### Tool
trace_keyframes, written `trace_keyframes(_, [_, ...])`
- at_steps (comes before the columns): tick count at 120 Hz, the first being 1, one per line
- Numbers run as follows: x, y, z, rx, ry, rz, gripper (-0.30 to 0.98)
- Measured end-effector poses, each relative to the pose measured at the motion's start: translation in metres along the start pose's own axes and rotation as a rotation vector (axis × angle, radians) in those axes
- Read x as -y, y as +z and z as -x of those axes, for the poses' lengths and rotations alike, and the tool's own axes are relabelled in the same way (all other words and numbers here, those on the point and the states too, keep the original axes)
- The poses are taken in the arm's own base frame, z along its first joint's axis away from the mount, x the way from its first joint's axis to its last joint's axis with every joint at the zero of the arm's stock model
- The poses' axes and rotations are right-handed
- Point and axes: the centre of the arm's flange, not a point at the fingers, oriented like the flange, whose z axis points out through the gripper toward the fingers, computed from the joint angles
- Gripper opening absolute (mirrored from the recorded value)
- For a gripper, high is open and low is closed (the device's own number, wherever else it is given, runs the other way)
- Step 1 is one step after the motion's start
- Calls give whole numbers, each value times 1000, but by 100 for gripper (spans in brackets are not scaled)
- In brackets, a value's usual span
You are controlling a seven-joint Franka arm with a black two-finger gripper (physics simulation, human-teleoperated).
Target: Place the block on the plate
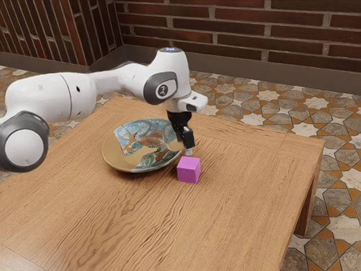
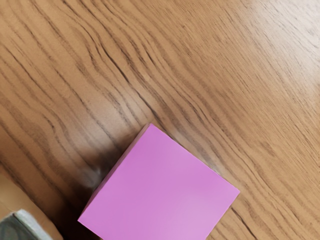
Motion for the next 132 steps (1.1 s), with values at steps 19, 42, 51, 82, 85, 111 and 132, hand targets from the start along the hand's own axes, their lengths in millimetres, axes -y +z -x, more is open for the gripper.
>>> trace_keyframes(19, [-22,13,-20,-9,172,-37,69])
trace_keyframes(42, [-23,27,-22,3,305,-65,69])
trace_keyframes(51, [-20,32,-18,21,330,-72,69])
trace_keyframes(82, [-16,59,-13,62,400,-64,69])
trace_keyframes(85, [-15,62,-13,65,407,-64,69])
trace_keyframes(111, [-10,76,-12,84,444,-75,69])
trace_keyframes(132, [-10,95,-10,100,464,-59,69])
